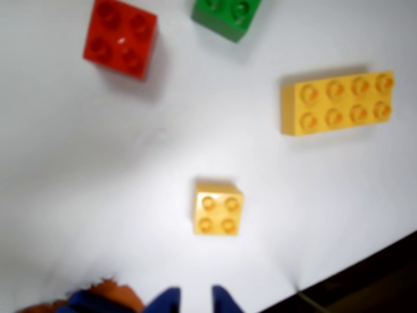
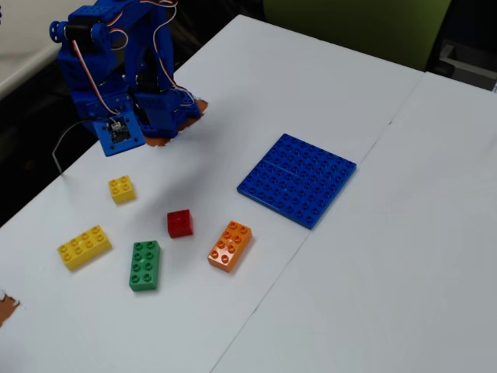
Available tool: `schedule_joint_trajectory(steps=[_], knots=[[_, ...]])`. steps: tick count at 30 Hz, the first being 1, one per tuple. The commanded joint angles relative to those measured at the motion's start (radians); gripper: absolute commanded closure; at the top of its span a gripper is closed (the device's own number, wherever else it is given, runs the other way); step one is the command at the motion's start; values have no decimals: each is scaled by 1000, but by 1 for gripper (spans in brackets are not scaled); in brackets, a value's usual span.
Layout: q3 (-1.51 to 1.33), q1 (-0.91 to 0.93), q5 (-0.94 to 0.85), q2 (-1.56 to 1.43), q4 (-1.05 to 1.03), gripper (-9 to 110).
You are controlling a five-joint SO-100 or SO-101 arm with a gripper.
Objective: Pick up the 2x2 yellow block and go up the 8x8 blue block.
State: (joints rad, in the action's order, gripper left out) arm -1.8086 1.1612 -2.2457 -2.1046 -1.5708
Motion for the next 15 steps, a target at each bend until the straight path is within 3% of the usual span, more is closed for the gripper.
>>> schedule_joint_trajectory(steps=[1, 15], knots=[[43, 14, 6, 28, 18, 94], [-3, 92, -77, 138, 189, 84]])
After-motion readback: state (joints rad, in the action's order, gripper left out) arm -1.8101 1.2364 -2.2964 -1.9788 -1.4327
